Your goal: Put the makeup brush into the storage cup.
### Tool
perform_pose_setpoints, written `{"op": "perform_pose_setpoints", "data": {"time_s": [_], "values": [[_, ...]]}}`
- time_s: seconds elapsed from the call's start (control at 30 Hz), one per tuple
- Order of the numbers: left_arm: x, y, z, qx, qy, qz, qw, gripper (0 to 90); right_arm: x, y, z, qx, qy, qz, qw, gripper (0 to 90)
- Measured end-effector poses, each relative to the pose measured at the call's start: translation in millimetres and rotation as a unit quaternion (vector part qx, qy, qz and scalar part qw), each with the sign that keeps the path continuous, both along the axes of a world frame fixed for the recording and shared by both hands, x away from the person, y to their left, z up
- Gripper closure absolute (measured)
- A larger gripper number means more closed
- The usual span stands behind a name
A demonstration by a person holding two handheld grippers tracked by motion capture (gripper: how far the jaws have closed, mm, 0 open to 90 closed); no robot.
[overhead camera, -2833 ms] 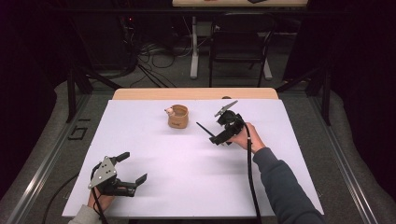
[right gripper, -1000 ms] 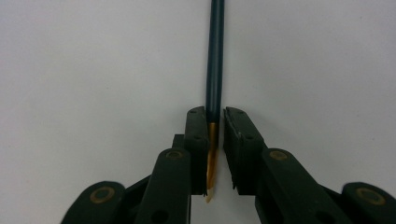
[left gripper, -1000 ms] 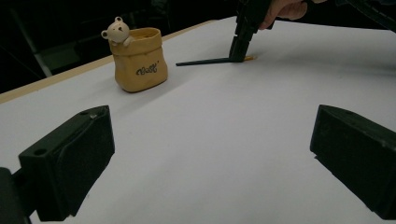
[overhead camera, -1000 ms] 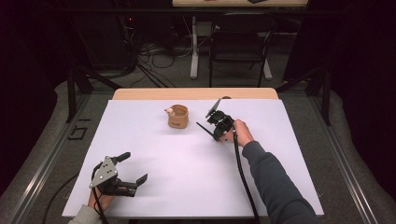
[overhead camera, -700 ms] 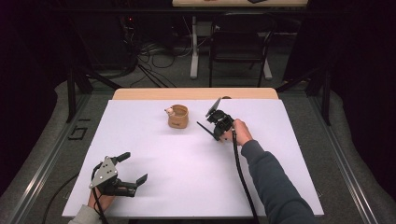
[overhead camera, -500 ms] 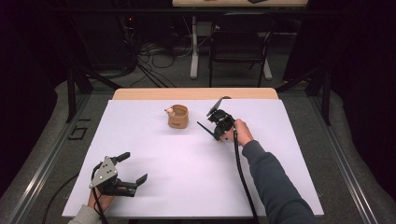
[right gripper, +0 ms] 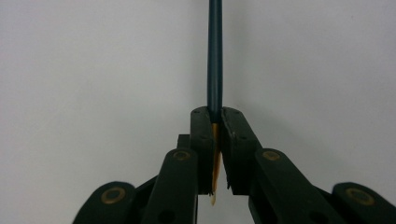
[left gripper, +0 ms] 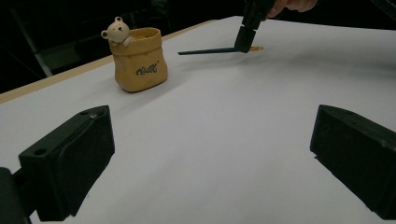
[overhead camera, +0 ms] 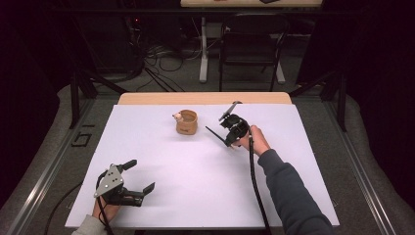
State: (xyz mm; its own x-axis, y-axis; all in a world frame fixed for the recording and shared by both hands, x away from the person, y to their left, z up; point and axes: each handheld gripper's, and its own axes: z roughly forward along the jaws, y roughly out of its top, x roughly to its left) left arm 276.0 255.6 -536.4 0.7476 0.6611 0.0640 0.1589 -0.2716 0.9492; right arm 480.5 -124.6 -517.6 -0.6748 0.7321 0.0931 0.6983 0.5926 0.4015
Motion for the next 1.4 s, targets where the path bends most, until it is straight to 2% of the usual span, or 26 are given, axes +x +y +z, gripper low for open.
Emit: {"op": "perform_pose_setpoints", "data": {"time_s": [0.03,0.07,0.1,0.2,0.23,0.27,0.3,0.33,0.37,0.4,0.43,0.47,0.6,0.63,0.67,0.7,0.83,0.87,0.93,0.97,1.0,1.07,1.13,1.17,1.3,1.4], "values": [[0.3,0.2,-0.1,0.001,0.0,0.0,1.0,0.1,-0.7,-1.0,7.2,-0.038,0.03,0.012,0.9988,84.2],[0.3,0.2,-0.1,0.001,0.0,0.0,1.0,0.1,-0.7,-1.0,7.2,-0.038,0.03,0.012,0.9988,84.2],[0.5,0.1,-0.2,0.001,0.001,0.0,1.0,0.1,-4.6,0.1,2.8,-0.012,0.014,-0.005,0.9998,84.2],[0.5,-0.3,-0.4,0.0,0.001,0.001,1.0,0.1,-8.4,-3.4,4.6,-0.016,0.022,0.003,0.9996,84.2],[0.5,-0.1,-0.1,0.001,0.001,0.0,1.0,0.1,-6.5,-5.6,11.6,-0.057,0.047,0.025,0.997,84.2],[0.4,0.2,0.0,0.002,0.001,0.001,1.0,0.1,-7.1,-6.8,15.5,-0.076,0.062,0.029,0.9948,84.2],[0.2,0.3,0.1,0.002,0.0,0.001,1.0,0.1,-11.1,-9.3,11.6,-0.045,0.038,0.027,0.9979,84.2],[0.2,0.3,0.2,0.002,0.0,0.001,1.0,0.1,-11.1,-9.3,11.6,-0.045,0.038,0.027,0.9979,84.2],[0.2,-0.1,0.1,0.002,0.002,0.001,1.0,0.1,-15.7,-11.0,9.9,-0.023,0.014,0.021,0.9994,84.2],[0.2,-0.1,0.1,0.002,0.002,0.001,1.0,0.1,-15.7,-11.0,9.9,-0.023,0.014,0.021,0.9994,84.2],[-0.1,-0.5,0.1,0.003,0.002,0.003,1.0,0.1,-17.5,-10.7,5.5,0.008,-0.009,0.013,0.9998,84.1],[-0.1,-0.5,0.1,0.004,0.002,0.003,1.0,0.1,-20.3,-13.7,17.2,-0.041,0.021,0.032,0.9985,84.1],[-0.1,-0.4,0.1,0.005,0.003,0.002,1.0,0.0,-26.9,-15.0,21.3,-0.047,0.017,0.039,0.998,84.2],[0.1,-0.8,0.0,0.005,0.005,-0.003,1.0,0.1,-30.1,-15.8,23.8,-0.05,0.024,0.043,0.9975,84.2],[0.1,-1.2,0.1,0.006,0.004,-0.004,1.0,0.1,-31.8,-15.8,19.3,-0.024,0.001,0.04,0.9989,84.2],[0.1,-1.2,0.1,0.006,0.004,-0.004,1.0,0.0,-33.2,-16.5,24.1,-0.045,0.018,0.045,0.9978,84.2],[0.0,-2.8,-0.2,0.009,0.007,-0.008,0.9999,0.0,-37.5,-18.2,26.0,-0.05,0.016,0.054,0.9972,84.2],[-0.1,-2.8,-0.1,0.008,0.006,-0.008,0.9999,0.0,-39.7,-19.3,26.1,-0.042,0.014,0.056,0.9975,84.2],[0.1,-2.5,-0.1,0.008,0.007,-0.007,0.9999,0.0,-41.4,-20.6,30.6,-0.066,0.027,0.062,0.9955,84.2],[0.4,-2.5,-0.3,0.008,0.007,-0.007,0.9999,0.1,-43.6,-21.2,26.7,-0.046,0.009,0.057,0.9973,84.2],[0.5,-2.7,-0.5,0.008,0.008,-0.007,0.9999,0.0,-44.2,-22.0,27.9,-0.055,0.012,0.062,0.9965,84.1],[0.6,-3.0,-0.6,0.009,0.009,-0.008,0.9999,0.1,-47.6,-23.2,26.6,-0.047,0.01,0.058,0.9972,84.2],[0.7,-3.5,-0.8,0.011,0.011,-0.011,0.9998,0.0,-48.9,-25.0,26.6,-0.054,0.006,0.073,0.9958,84.2],[0.9,-4.1,-0.9,0.011,0.011,-0.012,0.9998,0.1,-50.6,-26.0,28.3,-0.066,0.016,0.083,0.9942,84.2],[1.2,-4.5,-1.1,0.011,0.012,-0.011,0.9998,0.0,-55.0,-27.0,26.3,-0.06,0.007,0.089,0.9942,84.1],[1.4,-4.3,-1.2,0.012,0.012,-0.012,0.9998,0.1,-59.1,-27.2,27.6,-0.069,0.005,0.103,0.9923,84.1]]}}
